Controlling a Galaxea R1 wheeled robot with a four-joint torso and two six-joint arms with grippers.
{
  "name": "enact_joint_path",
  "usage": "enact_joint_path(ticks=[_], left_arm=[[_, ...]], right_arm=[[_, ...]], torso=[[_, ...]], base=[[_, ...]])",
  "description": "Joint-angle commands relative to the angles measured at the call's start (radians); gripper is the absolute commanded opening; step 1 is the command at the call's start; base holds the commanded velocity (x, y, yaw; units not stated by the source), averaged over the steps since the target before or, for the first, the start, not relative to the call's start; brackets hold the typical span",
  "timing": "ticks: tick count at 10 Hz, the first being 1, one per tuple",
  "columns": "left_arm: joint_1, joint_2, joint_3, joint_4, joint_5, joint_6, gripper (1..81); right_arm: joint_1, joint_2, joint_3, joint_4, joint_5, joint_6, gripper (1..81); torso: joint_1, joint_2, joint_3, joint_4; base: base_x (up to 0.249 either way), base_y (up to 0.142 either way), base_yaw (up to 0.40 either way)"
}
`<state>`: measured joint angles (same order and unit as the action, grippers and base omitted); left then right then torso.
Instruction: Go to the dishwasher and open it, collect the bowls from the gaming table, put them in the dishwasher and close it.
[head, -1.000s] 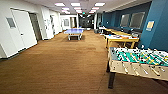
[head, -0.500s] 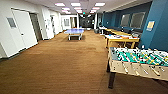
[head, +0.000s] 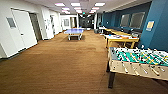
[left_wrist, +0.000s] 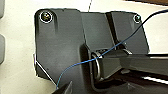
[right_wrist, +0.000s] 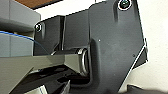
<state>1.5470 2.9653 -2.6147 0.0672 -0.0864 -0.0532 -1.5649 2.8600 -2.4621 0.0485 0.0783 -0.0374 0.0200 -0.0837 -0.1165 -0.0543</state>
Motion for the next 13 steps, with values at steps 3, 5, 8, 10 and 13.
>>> enact_joint_path(ticks=[3, 5, 8, 10, 13], left_arm=[[-0.037, -0.001, -0.018, 0.0, 0.056, 0.001, 81.1], [-0.037, 0.0, -0.018, 0.0, 0.056, 0.003, 81.1], [-0.037, 0.002, -0.018, 0.0, 0.056, 0.003, 81.1], [-0.037, 0.002, -0.018, 0.0, 0.054, 0.003, 81.1], [-0.037, 0.002, -0.018, -0.001, 0.054, 0.003, 81.1]], right_arm=[[0.038, -0.008, 0.003, -0.009, -0.057, -0.006, 81.1], [0.036, -0.006, 0.003, -0.01, -0.057, -0.006, 81.1], [0.033, -0.006, 0.003, -0.01, -0.057, -0.006, 81.1], [0.035, -0.006, 0.003, -0.01, -0.057, -0.006, 81.1], [0.035, -0.006, 0.003, -0.01, -0.052, -0.006, 81.1]], torso=[[0.0, 0.0, 0.0, 0.0], [-0.003, -0.002, 0.001, 0.0], [-0.002, -0.001, 0.001, 0.0], [-0.002, -0.001, 0.001, 0.0], [-0.002, -0.001, 0.001, 0.0]], base=[[0.035, 0.0, 0.0], [0.129, 0.0, 0.0], [0.141, 0.0, 0.0], [0.142, 0.0, 0.0], [0.142, 0.0, 0.0]])
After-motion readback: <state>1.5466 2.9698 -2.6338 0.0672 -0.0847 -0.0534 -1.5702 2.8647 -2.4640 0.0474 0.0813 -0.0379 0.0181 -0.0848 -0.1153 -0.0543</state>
